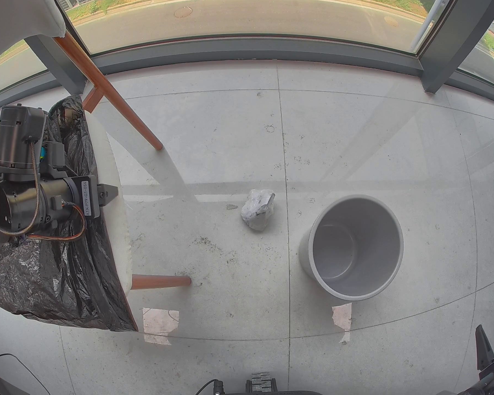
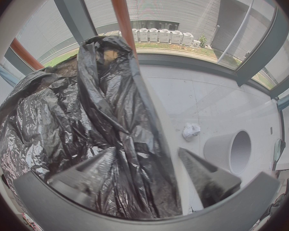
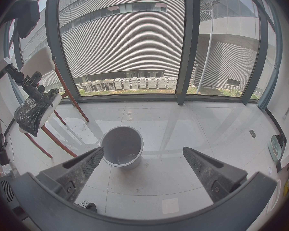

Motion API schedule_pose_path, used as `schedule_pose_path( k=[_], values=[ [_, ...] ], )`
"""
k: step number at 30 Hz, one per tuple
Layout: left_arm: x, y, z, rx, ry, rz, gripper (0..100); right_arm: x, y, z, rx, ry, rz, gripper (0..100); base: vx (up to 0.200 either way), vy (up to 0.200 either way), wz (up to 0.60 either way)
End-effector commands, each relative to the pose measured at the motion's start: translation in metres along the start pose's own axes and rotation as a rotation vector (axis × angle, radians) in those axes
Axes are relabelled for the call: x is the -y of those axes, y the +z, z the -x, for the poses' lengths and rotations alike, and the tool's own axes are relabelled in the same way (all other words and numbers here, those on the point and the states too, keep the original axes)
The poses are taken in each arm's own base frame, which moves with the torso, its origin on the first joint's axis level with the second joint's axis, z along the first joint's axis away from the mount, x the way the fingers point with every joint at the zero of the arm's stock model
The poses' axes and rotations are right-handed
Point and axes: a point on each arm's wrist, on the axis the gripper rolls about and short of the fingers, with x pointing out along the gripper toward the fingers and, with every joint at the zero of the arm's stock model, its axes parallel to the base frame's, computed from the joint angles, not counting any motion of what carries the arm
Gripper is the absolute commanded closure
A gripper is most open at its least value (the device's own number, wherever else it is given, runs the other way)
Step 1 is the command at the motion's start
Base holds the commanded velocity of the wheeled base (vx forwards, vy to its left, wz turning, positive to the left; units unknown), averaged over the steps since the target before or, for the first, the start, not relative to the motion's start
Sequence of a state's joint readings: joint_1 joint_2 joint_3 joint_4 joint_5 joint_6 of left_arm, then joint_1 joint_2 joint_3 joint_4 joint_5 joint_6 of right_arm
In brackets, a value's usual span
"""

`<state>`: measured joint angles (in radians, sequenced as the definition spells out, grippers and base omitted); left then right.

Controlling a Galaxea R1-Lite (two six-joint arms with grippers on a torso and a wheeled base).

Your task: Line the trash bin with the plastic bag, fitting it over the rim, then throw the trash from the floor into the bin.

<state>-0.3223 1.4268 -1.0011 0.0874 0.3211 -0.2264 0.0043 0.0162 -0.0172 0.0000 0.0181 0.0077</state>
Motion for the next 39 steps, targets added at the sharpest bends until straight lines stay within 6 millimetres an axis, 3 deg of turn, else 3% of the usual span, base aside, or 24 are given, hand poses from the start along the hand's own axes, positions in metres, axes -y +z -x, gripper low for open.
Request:
schedule_pose_path(
  k=[1, 12, 20, 24, 32, 39],
  values=[
    [-0.001, -0.001, 0.0, -0.005, 0.001, 0.001, 100, 0.0, -0.005, -0.001, -0.009, 0.001, 0.0, 0, 0.0, 0.0, 0.0],
    [-0.001, -0.004, 0.0, -0.017, -0.015, 0.037, 100, 0.0, -0.005, -0.001, -0.009, 0.001, 0.0, 0, 0.0, 0.0, 0.0],
    [-0.017, -0.004, 0.041, -0.002, -0.263, 0.253, 100, 0.0, -0.005, -0.001, -0.009, 0.001, -0.002, 0, 0.0, 0.0, 0.0],
    [-0.034, -0.015, 0.038, -0.028, -0.226, 0.285, 100, 0.0, -0.005, -0.001, -0.009, 0.001, -0.002, 0, 0.0, 0.0, 0.0],
    [-0.048, -0.032, 0.038, -0.063, -0.188, 0.286, 100, 0.0, -0.005, -0.001, -0.009, 0.001, 0.0, 0, 0.0, 0.0, 0.0],
    [-0.05, -0.021, 0.04, -0.017, -0.222, 0.277, 100, 0.0, -0.005, -0.001, -0.01, 0.001, 0.0, 0, 0.0, 0.0, 0.0]
  ],
)
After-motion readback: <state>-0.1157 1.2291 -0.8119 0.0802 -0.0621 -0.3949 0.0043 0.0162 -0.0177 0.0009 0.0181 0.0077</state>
